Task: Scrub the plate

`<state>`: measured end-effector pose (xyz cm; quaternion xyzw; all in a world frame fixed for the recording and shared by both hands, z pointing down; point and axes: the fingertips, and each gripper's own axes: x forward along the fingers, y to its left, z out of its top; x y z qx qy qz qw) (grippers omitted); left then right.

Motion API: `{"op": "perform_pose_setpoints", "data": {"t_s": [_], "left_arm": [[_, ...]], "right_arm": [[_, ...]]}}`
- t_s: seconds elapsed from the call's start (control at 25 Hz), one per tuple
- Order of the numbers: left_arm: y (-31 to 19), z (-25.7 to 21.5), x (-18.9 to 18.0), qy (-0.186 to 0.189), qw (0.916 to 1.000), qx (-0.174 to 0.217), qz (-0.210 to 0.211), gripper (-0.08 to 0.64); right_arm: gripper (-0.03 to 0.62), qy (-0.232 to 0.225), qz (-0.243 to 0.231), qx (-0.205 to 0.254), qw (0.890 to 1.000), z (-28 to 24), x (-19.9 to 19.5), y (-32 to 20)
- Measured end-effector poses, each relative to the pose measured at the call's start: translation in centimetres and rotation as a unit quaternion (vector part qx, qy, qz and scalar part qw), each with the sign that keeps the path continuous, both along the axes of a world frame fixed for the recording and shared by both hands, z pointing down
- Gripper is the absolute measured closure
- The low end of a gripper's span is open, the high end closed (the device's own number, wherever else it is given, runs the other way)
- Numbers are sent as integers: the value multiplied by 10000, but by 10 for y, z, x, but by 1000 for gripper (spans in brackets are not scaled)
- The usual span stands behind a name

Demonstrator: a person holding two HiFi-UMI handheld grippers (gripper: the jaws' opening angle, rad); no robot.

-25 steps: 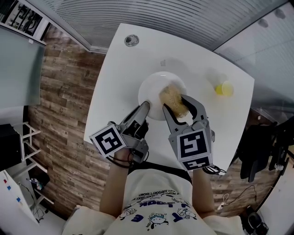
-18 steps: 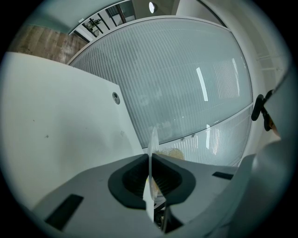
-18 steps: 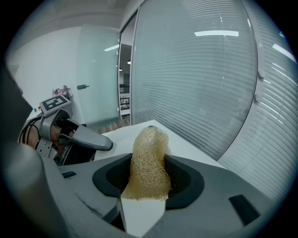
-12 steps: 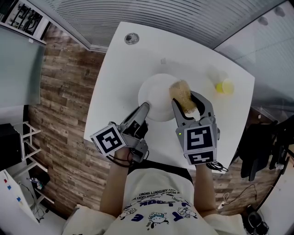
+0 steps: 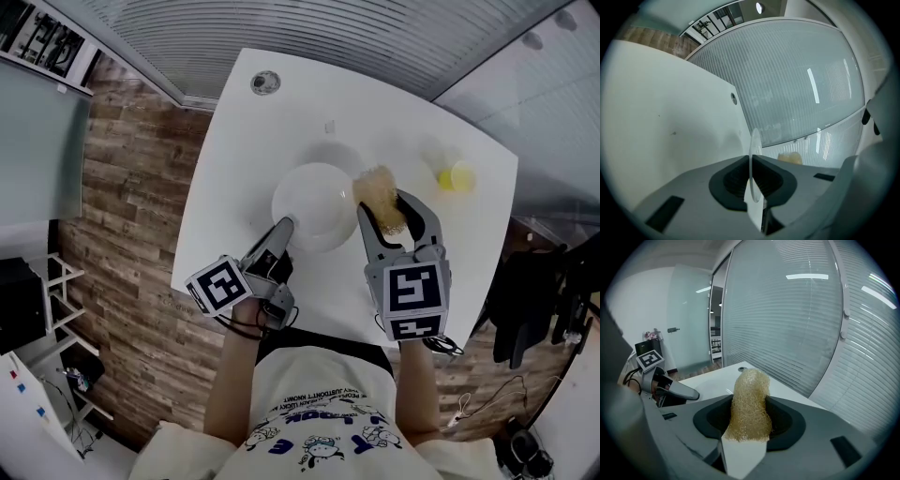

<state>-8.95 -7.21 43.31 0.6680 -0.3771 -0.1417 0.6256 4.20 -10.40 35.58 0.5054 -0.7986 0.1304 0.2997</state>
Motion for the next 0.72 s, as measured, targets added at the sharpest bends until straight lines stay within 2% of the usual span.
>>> {"op": "perform_pose_setpoints", "data": {"t_s": [0.48,0.72], "left_arm": [[-1,25,-9,-133,9995,-293,-74,523],[0,38,-10,-240,9988,-420,29,523]], "right_arm": [[399,-123,39,-210,9997,18,-8,11],[399,-174,81,-352,9992,29,-13,17]]}}
